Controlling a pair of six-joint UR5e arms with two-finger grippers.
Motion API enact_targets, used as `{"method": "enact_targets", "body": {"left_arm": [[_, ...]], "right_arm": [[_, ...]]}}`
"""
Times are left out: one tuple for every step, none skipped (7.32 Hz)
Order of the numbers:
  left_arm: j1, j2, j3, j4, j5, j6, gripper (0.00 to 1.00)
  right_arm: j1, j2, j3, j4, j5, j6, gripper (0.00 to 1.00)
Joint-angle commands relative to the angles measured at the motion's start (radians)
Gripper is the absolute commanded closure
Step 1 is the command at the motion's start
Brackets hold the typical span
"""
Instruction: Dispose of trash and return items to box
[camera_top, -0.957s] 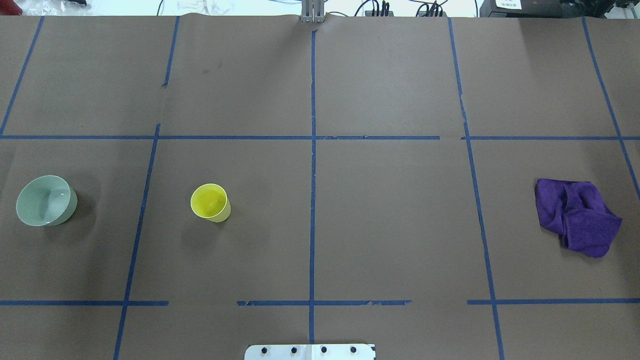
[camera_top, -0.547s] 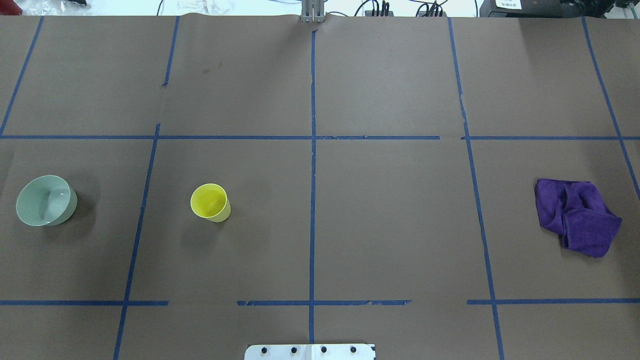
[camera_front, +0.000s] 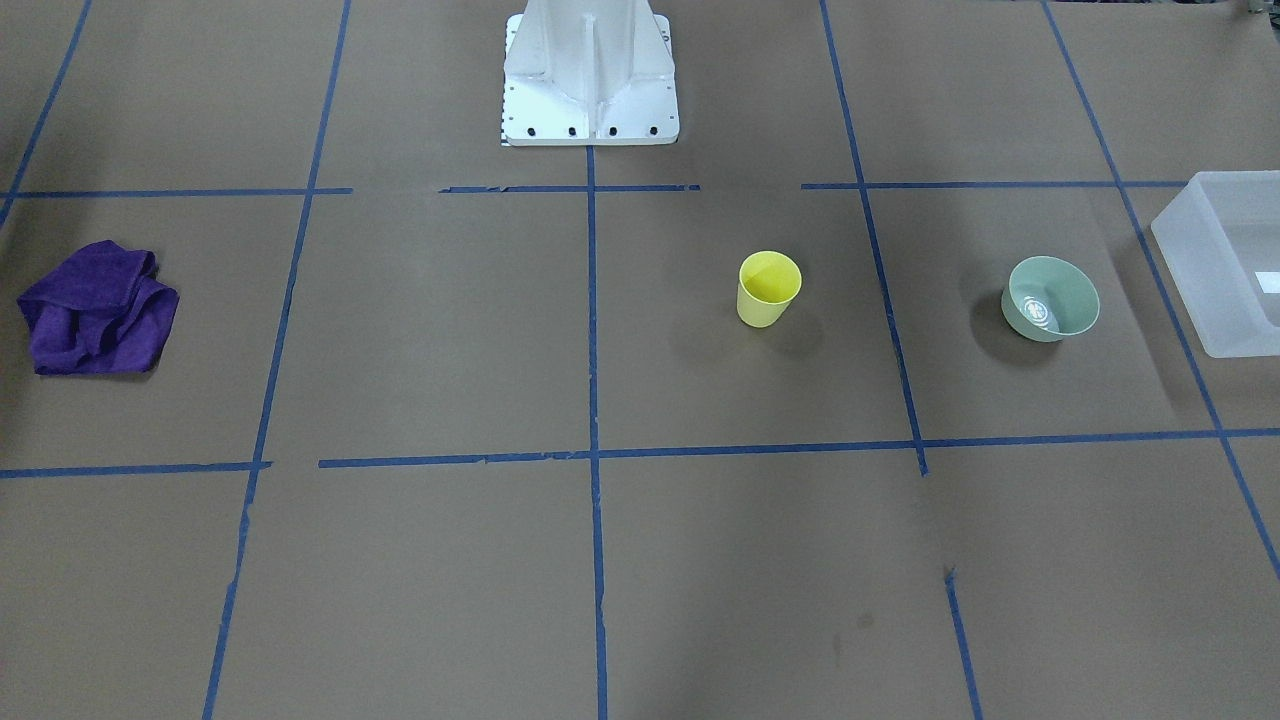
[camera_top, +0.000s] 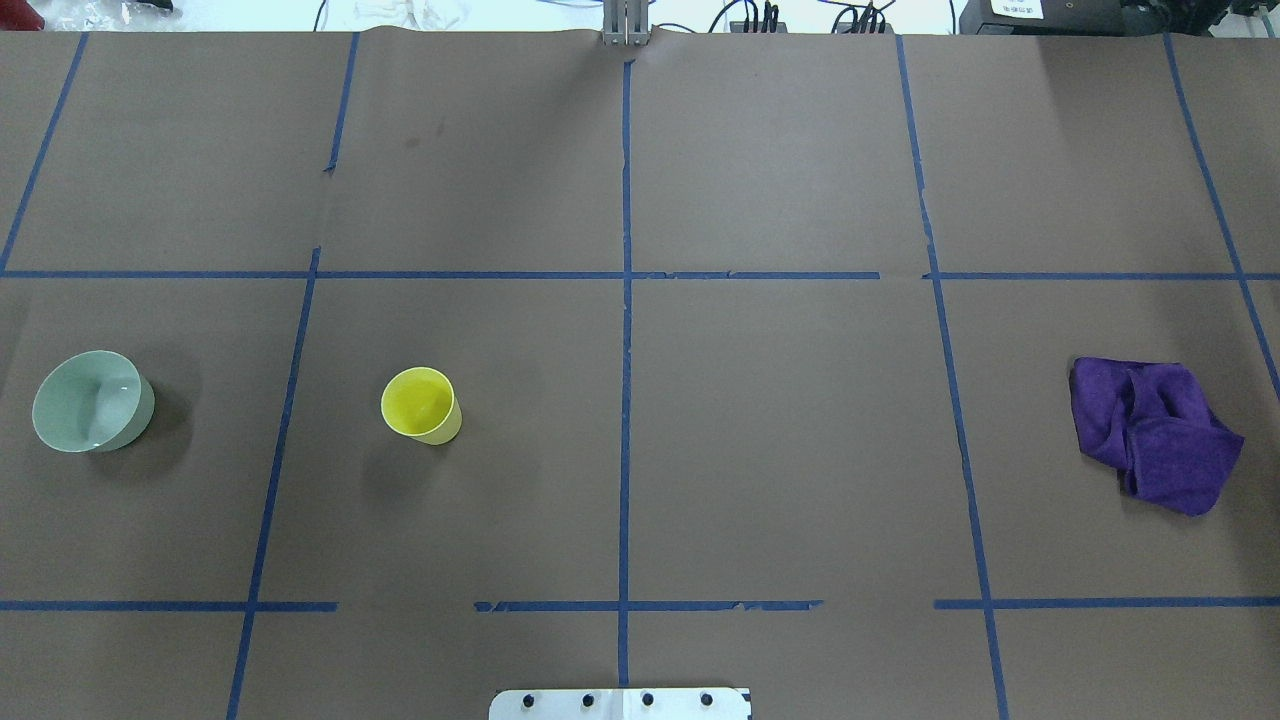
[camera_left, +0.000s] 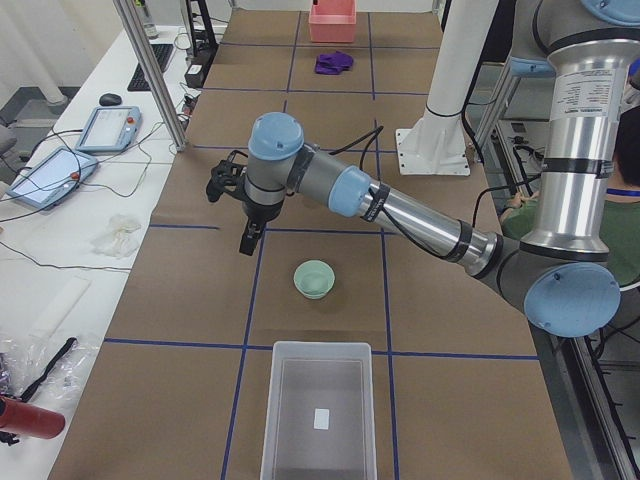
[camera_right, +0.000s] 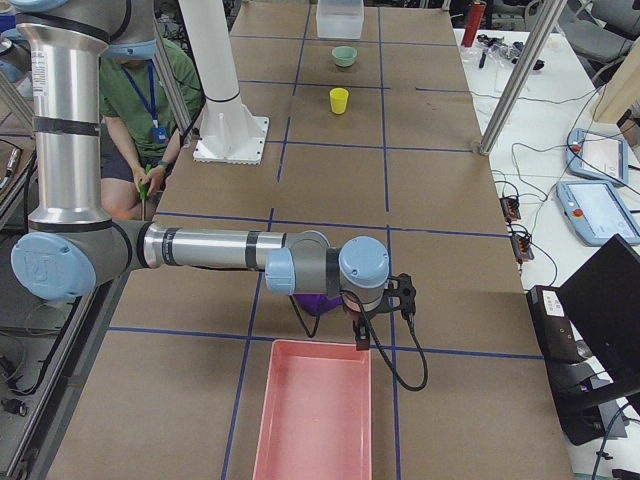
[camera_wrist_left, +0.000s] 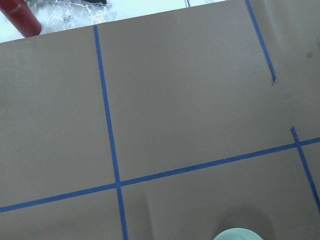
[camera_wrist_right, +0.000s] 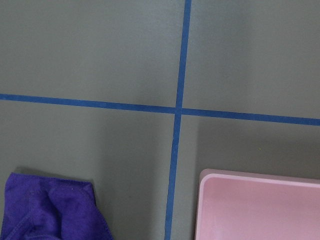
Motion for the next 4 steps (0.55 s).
{"method": "enact_targets", "body": {"left_arm": [[0.188, 0.000, -0.084, -0.114, 0.005, -0.331, 0.00], [0.292, 0.000, -0.084, -0.216, 0.072, -0.504, 0.00], [0.433, 0.000, -0.084, -0.304, 0.184, -0.700, 0.00], [0.545, 0.000, -0.090, -0.341, 0.274, -0.831, 0.00]], "right_arm": [[-0.001, -0.013, 0.004, 0.003, 0.000, 0.000, 0.00], [-0.001, -0.014, 0.010, 0.004, 0.000, 0.001, 0.00], [-0.001, -0.012, 0.009, 0.004, 0.000, 0.001, 0.00], [-0.001, -0.011, 0.009, 0.004, 0.033, 0.000, 0.00]]}}
